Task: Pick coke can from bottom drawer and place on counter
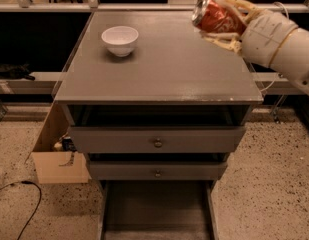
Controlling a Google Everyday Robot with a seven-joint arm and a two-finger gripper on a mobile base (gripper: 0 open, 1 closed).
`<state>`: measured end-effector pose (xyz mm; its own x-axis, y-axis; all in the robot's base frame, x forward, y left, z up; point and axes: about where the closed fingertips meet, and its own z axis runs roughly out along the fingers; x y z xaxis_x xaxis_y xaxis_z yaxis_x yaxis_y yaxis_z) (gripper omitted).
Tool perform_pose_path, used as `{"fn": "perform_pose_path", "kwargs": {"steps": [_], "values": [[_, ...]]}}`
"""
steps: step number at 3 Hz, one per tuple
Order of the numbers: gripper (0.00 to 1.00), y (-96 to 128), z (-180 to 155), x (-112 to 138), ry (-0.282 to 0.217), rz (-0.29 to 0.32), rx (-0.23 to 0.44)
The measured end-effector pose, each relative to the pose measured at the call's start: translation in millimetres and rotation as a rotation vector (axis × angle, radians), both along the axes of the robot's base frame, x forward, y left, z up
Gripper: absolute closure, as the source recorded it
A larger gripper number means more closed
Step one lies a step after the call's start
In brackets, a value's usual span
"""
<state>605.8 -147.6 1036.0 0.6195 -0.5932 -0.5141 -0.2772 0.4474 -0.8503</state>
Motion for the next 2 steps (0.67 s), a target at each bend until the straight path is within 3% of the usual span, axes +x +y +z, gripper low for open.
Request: {"fn": "perform_pose_path", "kwargs": {"steps": [2], "values": [[1.0, 57, -46, -13, 0.102, 0.061, 0.006]]}}
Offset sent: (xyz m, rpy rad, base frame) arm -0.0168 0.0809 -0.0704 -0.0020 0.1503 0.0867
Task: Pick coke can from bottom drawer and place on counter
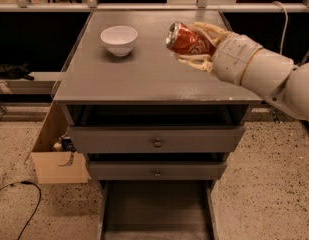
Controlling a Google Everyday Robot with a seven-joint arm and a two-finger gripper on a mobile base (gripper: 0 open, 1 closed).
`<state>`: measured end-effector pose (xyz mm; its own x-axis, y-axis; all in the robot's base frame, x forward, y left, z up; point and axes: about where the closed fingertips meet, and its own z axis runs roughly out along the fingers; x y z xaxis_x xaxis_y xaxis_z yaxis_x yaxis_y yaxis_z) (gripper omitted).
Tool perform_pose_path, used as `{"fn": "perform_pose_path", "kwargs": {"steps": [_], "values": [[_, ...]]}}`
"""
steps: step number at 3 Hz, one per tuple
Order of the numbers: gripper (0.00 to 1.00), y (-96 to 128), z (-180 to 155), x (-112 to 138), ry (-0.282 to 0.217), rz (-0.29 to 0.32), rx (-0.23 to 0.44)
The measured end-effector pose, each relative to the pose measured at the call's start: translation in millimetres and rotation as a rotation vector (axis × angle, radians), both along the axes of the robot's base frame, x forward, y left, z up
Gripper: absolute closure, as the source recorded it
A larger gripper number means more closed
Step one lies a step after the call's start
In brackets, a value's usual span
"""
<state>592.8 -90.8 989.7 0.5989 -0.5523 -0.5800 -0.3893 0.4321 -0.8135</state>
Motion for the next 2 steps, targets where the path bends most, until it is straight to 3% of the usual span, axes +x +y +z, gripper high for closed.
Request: {"fn": "perform_pose_path", "kwargs": {"steps": [1, 2], "values": [[1.0, 13, -9, 7, 0.018, 0.02, -0.023], [1.0, 12, -9, 33, 0.025, 0.012, -0.058]]}}
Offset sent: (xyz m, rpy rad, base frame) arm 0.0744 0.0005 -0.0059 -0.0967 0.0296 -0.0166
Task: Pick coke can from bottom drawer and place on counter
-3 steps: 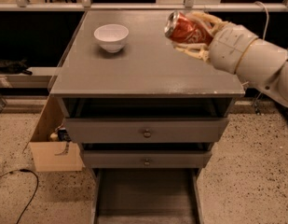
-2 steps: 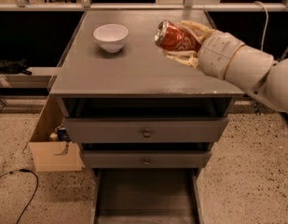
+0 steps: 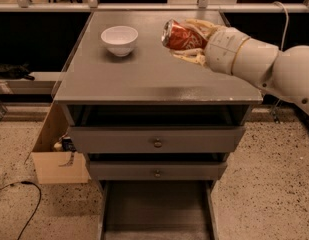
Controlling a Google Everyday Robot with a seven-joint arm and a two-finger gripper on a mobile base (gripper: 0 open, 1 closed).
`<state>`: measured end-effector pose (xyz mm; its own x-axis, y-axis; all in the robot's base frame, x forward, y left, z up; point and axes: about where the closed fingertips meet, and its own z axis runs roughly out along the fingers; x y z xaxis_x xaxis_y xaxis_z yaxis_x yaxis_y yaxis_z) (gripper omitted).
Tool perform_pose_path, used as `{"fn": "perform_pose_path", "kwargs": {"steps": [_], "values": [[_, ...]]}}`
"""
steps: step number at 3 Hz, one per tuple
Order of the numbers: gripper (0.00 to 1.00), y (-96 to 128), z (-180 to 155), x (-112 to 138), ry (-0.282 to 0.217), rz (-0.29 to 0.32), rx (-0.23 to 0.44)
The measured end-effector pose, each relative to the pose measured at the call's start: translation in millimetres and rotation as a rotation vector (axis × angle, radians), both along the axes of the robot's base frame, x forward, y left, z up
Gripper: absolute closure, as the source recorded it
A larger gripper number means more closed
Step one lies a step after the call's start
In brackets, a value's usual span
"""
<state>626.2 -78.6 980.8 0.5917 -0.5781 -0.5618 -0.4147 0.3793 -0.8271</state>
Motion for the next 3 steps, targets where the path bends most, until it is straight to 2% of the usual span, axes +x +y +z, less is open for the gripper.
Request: {"fn": "perform_pose_path", "kwargs": {"steps": [1, 2, 3], "values": [[1.0, -2, -8, 21, 0.016, -0.013, -0.023], [1.0, 0, -24, 26, 0.045, -0.012, -0.031], [1.0, 8, -44, 13, 0.083, -0.003, 0.011]]}}
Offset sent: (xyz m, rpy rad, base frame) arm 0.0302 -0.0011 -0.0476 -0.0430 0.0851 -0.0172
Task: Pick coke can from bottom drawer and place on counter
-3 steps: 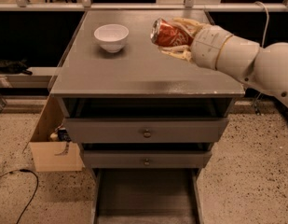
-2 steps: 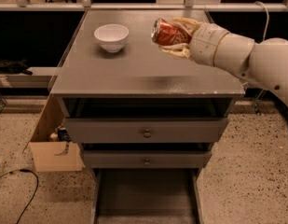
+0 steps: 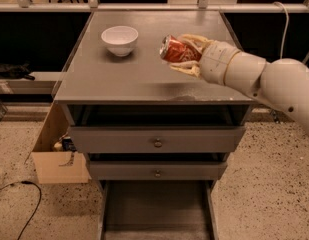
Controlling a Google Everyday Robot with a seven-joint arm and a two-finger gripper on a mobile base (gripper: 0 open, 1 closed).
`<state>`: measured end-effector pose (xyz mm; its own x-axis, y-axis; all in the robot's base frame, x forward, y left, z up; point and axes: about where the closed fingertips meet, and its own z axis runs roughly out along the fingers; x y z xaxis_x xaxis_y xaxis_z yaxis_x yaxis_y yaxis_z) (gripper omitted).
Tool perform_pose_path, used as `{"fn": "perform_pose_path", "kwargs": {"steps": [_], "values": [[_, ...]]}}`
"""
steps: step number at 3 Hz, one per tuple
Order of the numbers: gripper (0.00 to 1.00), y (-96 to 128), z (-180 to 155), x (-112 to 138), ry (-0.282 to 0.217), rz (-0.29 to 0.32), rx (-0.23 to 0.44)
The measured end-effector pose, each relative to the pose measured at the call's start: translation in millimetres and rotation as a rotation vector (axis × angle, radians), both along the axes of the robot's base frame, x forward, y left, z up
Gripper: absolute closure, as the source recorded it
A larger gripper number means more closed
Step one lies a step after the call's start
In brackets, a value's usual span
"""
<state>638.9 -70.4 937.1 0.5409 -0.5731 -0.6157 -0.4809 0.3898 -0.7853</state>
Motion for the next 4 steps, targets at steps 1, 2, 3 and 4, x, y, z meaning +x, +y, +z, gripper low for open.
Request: {"fn": "perform_pose_path", "kwargs": {"steps": [1, 2, 3, 4], "values": [[1.0, 14.7, -17.2, -15.1, 0.03, 0.023, 0.021], [0.81, 19.7, -22.4, -19.4, 0.038, 0.032, 0.023], [0.56, 19.7, -22.4, -19.4, 0.038, 0.032, 0.023], [0.33, 19.7, -22.4, -19.4, 0.038, 0.032, 0.023]]}}
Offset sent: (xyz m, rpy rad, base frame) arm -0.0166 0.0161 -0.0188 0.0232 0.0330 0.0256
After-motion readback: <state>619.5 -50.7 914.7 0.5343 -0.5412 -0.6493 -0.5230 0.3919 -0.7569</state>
